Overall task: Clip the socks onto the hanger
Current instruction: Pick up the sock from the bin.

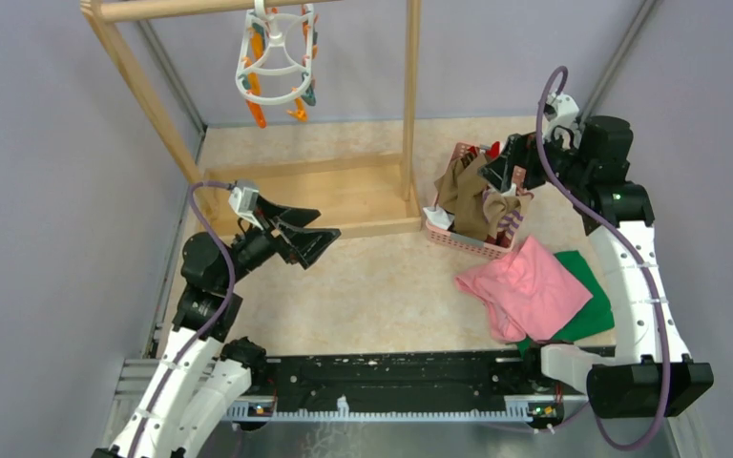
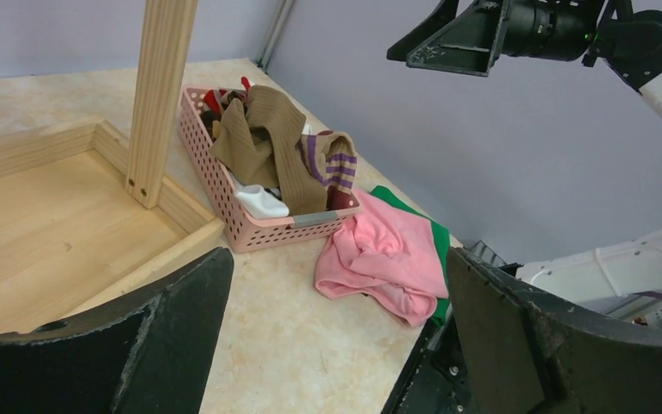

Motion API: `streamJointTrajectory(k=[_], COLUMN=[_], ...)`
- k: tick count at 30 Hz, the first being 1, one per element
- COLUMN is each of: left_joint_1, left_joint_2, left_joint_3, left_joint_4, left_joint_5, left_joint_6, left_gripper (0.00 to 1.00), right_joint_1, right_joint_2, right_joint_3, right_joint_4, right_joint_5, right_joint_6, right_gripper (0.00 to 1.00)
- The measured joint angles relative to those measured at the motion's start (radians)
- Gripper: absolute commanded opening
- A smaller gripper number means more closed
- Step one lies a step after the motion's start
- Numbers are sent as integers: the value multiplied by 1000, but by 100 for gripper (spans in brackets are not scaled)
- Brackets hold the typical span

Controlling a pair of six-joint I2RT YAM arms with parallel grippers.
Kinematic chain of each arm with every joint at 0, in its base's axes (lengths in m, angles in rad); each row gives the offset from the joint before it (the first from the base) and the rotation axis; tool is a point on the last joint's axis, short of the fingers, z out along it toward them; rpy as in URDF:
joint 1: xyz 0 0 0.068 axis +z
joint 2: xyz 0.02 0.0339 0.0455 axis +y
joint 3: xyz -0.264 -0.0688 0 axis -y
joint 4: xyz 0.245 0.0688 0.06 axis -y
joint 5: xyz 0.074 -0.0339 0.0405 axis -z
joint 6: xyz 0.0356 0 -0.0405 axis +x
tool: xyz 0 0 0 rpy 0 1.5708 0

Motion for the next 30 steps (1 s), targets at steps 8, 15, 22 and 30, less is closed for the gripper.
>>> streamJointTrajectory(k=[8, 15, 22, 30], left_joint_1=[0, 0, 0, -44], left_joint_2=[8, 36, 117, 235], left_joint_3=[-67, -177, -281, -296], left_joint_4=[77, 189, 377, 472], left_joint_5=[21, 13, 67, 160], left_joint_6=[-35, -69, -179, -222], left_gripper=[99, 99, 97, 98], right_joint_1=[0, 66, 110, 19], right_joint_2=[9, 84, 143, 262], right_joint_3=[-1, -1, -52, -38], right_joint_4=[25, 6, -58, -20], right_joint_5=[-123, -351, -448, -286], right_joint_6=[-10, -272, -550, -499], right_gripper=[99, 98, 99, 78])
